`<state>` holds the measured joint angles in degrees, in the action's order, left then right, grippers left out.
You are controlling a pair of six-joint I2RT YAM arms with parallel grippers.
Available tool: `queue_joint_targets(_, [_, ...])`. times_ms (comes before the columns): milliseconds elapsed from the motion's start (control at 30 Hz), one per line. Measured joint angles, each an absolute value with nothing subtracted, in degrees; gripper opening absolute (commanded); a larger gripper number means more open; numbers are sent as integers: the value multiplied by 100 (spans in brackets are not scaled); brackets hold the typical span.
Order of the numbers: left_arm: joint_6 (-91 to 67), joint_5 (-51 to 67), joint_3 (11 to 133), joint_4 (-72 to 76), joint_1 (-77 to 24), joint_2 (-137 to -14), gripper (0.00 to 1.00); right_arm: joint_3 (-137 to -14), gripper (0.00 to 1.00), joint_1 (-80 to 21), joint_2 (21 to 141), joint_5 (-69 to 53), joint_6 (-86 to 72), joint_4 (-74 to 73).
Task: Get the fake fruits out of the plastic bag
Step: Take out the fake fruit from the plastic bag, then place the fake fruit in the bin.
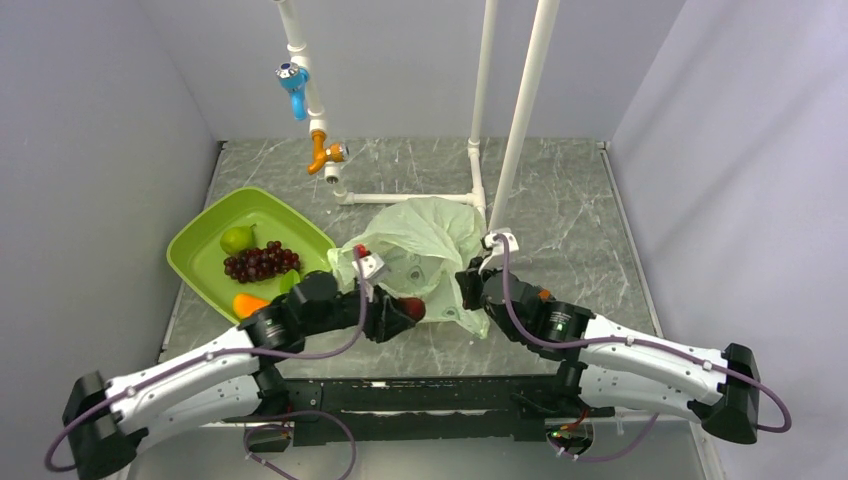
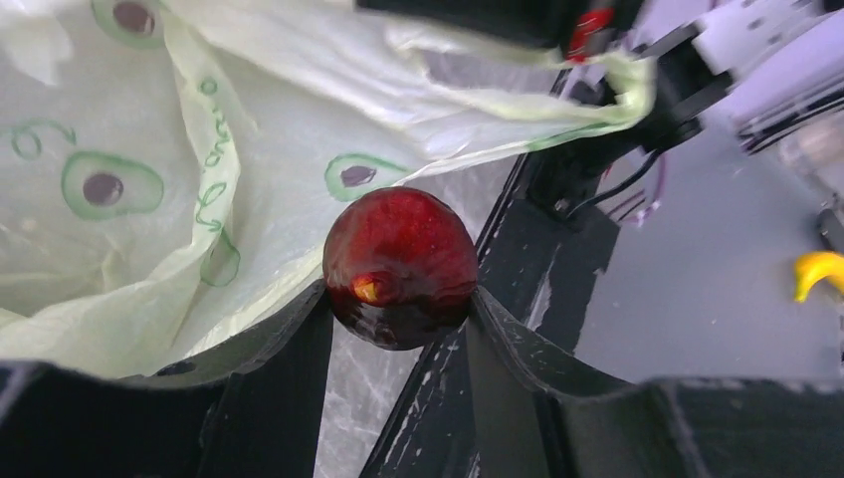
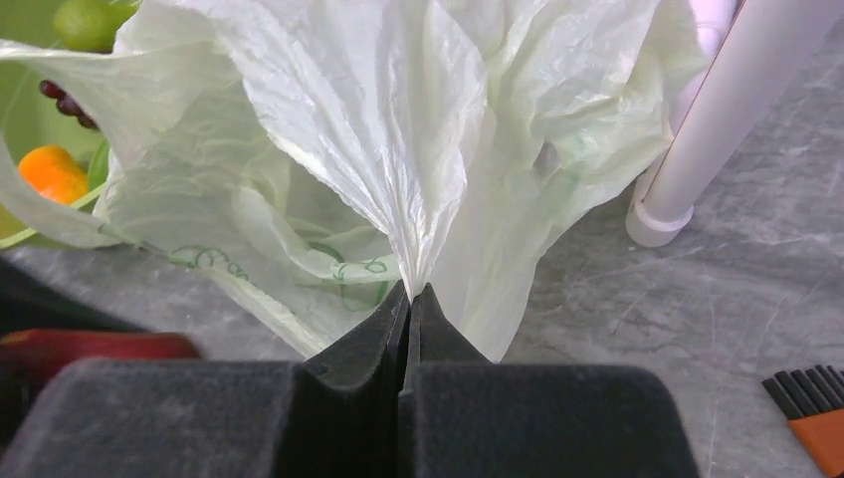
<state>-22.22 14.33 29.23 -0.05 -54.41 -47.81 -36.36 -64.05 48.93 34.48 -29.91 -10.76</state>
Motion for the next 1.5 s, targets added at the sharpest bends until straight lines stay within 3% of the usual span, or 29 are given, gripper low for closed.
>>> queue_joint_targets(100, [-2287,1179,3009,-410,-5446,-3935,36,-3728,0,-6333,5085,3553,-2941,-1074])
queue_joint_targets(233, [-2685,-340,4077,-2038,-5457,-3500,34,-3715,0,-6278,5247,3553,-2932,-1166])
queue_joint_targets(433, [-2906,-3052,6101,-4123,-5443,-4141,39,-3518,0,-6270,5256,3282,-2961,-1186])
queue_joint_targets(600, [-3382,-4556,5758,-5131,-5159,-5061,42,-3494,0,-6270,5242,3133,-2978,-1234])
queue_joint_targets(867, [-3889,-4971,4421,-5201,-3929,-5288,46,-3503,0,-6270,5391,3035,-2991,-1046])
queue_joint_targets(1067, [-4630,-5094,4001,-5234,-3603,-5015,65,-3520,0,-6270,5769,2941,-2893,-882])
queue_joint_targets(1233, [-5170,-5170,3942,-5391,-3503,-5006,90,-3640,0,-6270,5955,2947,-2803,-711])
queue_joint_targets(1500, [-5774,-5166,4038,-6047,-3468,-4877,95,-4029,0,-6259,6302,3002,-2670,-676])
